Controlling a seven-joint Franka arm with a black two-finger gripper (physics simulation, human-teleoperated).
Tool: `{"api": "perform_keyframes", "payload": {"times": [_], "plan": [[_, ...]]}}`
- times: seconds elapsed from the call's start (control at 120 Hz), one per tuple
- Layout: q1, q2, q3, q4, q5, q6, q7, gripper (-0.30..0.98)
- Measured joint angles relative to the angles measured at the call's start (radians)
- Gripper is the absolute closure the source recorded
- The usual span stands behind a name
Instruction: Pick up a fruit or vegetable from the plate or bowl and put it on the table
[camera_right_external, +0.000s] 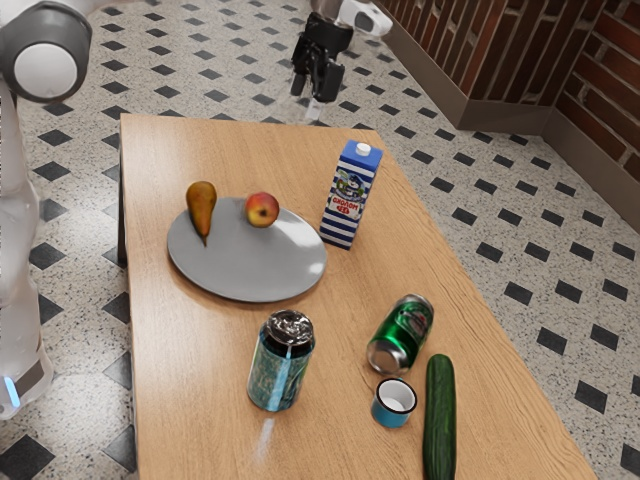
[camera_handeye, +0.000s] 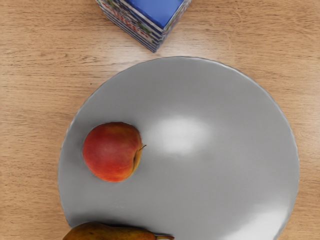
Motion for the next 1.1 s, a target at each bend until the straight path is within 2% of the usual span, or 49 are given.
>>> {"api": "perform_keyframes", "payload": {"times": [0.15,0.35,0.475,0.592,0.7,0.908,0.95,1.033,1.1], "plan": [[0.146,0.001,0.032,-0.008,-0.025,0.2,0.043,0.02],[0.314,0.001,0.054,-0.006,-0.057,0.313,0.086,0.02],[0.359,-0.009,0.044,0.28,-0.068,0.306,0.111,0.02],[0.316,0.03,0.035,0.297,-0.08,0.297,0.134,0.02],[0.258,0.053,0.026,0.291,-0.057,0.272,0.15,0.02],[0.074,0.108,0.032,0.285,-0.056,0.25,0.177,0.02],[0.075,0.136,0.041,0.278,-0.056,0.247,0.182,0.02],[0.141,0.185,0.048,0.239,-0.055,0.245,0.194,0.02],[0.14,0.19,0.046,0.17,-0.018,0.246,0.193,0.02]]}}
